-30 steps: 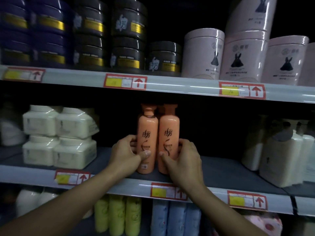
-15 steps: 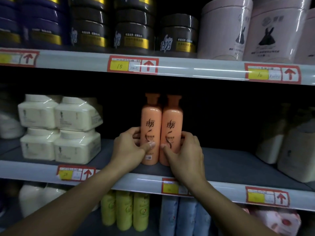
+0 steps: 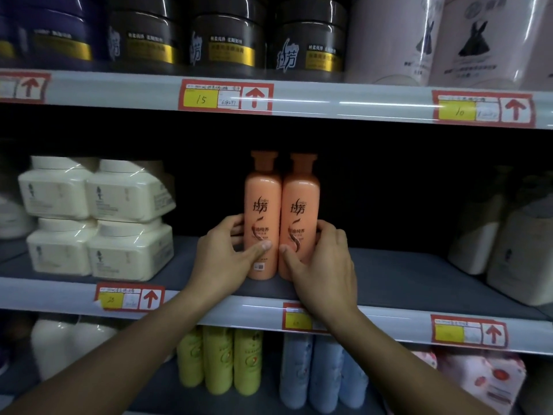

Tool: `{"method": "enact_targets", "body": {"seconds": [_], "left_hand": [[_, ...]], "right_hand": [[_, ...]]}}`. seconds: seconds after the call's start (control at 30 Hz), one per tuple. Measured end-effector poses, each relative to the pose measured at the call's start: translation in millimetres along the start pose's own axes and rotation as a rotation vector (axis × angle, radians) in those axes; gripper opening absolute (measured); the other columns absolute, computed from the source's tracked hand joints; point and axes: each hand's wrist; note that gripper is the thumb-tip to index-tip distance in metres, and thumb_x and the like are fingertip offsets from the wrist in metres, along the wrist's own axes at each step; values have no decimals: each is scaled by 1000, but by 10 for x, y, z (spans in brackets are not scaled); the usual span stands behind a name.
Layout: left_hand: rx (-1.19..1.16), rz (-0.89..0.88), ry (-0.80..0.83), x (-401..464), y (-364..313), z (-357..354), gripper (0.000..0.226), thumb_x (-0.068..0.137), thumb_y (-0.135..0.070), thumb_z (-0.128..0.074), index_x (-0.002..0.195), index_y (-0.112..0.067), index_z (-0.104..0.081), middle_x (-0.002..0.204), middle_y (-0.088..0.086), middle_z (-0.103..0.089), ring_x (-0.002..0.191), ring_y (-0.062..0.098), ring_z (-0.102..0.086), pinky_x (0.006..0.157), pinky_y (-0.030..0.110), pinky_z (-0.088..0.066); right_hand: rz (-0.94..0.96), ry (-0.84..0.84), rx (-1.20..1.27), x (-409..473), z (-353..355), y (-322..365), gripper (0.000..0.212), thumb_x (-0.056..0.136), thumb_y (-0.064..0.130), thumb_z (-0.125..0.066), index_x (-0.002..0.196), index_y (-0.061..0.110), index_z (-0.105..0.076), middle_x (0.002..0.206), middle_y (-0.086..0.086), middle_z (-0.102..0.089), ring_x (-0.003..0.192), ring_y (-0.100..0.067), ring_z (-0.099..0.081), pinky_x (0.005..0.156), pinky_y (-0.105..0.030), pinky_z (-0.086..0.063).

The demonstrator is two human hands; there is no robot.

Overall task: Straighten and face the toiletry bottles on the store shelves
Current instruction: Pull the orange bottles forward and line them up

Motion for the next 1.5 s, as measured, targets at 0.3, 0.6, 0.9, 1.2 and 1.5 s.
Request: {"method": "enact_targets", "body": {"seconds": [0.3, 0.6, 0.9, 1.2, 1.5], "left_hand": [[36, -13, -18, -30, -59, -6, 67, 78, -29, -90, 138, -20, -62, 113, -16, -66, 92, -15, -59, 69, 0, -47], [73, -2, -21, -141, -48, 32, 75, 76, -29, -91, 142, -20, -56, 121, -10, -66, 99, -6, -62, 78, 7, -48], [173, -176, -168, -383, -222, -16, 45, 80, -18, -85, 118, -24, -63, 111, -5, -64, 110, 21, -58, 91, 40, -50], [101, -344, -39, -768, -858, -398, 42, 80, -9, -82, 111, -29, -61, 108, -16, -56, 102, 10, -56, 85, 16, -44], [68, -426, 183, -926, -1251, -1047, 36, 81, -25, -79, 112, -31, -63, 108, -17, -57, 107, 8, -57, 91, 34, -51]], "right_hand": [[-11, 12, -2, -13, -8, 15, 66, 89, 54, -69, 142, 26, -42, 127, 0, -47, 113, -27, -60, 83, -36, -48], [19, 46, -10, -17, 127, -13, 79, 90, 53, -68, 153, 20, -36, 138, -2, -51, 125, -25, -57, 96, -39, -51], [32, 11, -52, -57, 581, -174, 70, 94, 49, -67, 151, 20, -40, 142, 0, -54, 130, -19, -54, 101, -37, -51], [19, -93, -128, -173, 1225, -456, 58, 94, 50, -66, 142, 21, -51, 135, 0, -56, 121, -20, -58, 95, -35, -51], [-78, -196, -212, -332, 2031, -948, 51, 93, 47, -68, 134, 18, -55, 127, -3, -59, 115, -25, -61, 91, -39, -52]]}}
Point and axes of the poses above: each hand's wrist, its own x-axis towards the middle knuckle, its own z-axis out of the back of the hand, y = z × x
